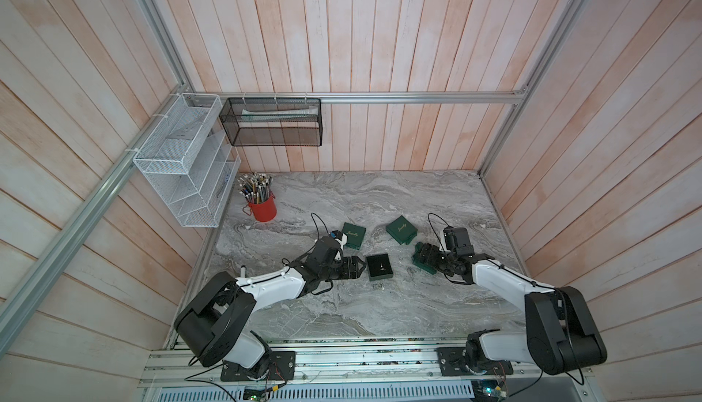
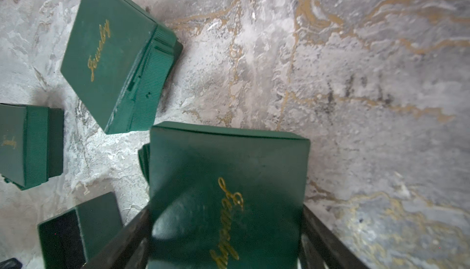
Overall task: Take the rings out of the lift-off lid box
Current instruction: Place the lid at the center of the board.
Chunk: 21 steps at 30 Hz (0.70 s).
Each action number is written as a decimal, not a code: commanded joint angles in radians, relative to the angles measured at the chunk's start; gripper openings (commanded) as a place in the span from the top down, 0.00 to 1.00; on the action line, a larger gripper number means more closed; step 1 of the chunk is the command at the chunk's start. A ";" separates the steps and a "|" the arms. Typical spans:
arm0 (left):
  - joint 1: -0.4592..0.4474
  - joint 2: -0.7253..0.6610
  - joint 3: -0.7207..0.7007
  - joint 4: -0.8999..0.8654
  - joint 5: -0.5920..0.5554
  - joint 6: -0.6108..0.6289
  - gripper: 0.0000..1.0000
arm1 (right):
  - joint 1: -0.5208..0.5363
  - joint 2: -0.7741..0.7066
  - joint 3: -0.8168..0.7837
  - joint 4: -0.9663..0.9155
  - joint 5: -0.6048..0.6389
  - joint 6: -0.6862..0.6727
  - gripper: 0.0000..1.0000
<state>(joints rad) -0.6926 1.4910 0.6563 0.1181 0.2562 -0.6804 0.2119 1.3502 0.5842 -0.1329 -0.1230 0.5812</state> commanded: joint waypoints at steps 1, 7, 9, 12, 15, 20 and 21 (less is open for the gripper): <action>-0.002 0.013 0.047 0.003 -0.007 0.030 0.18 | 0.023 0.021 0.014 -0.137 0.079 -0.024 0.15; -0.001 0.029 0.071 0.008 -0.008 0.035 0.17 | 0.091 0.024 0.102 -0.227 0.161 -0.073 0.08; -0.001 0.032 0.074 0.010 -0.009 0.034 0.16 | 0.104 0.024 0.112 -0.240 0.179 -0.080 0.05; 0.001 0.035 0.072 0.010 -0.007 0.032 0.16 | 0.136 0.029 0.133 -0.266 0.218 -0.095 0.02; 0.002 0.032 0.065 0.012 -0.007 0.028 0.16 | 0.168 0.015 0.156 -0.282 0.210 -0.083 0.02; 0.003 0.041 0.060 0.018 -0.004 0.021 0.16 | 0.267 -0.027 0.198 -0.258 0.164 -0.058 0.13; 0.004 0.043 0.060 0.021 -0.003 0.020 0.16 | 0.284 -0.032 0.205 -0.247 0.146 -0.048 0.17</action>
<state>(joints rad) -0.6922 1.5169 0.7036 0.1204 0.2562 -0.6659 0.4557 1.3514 0.7502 -0.3748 0.0475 0.5117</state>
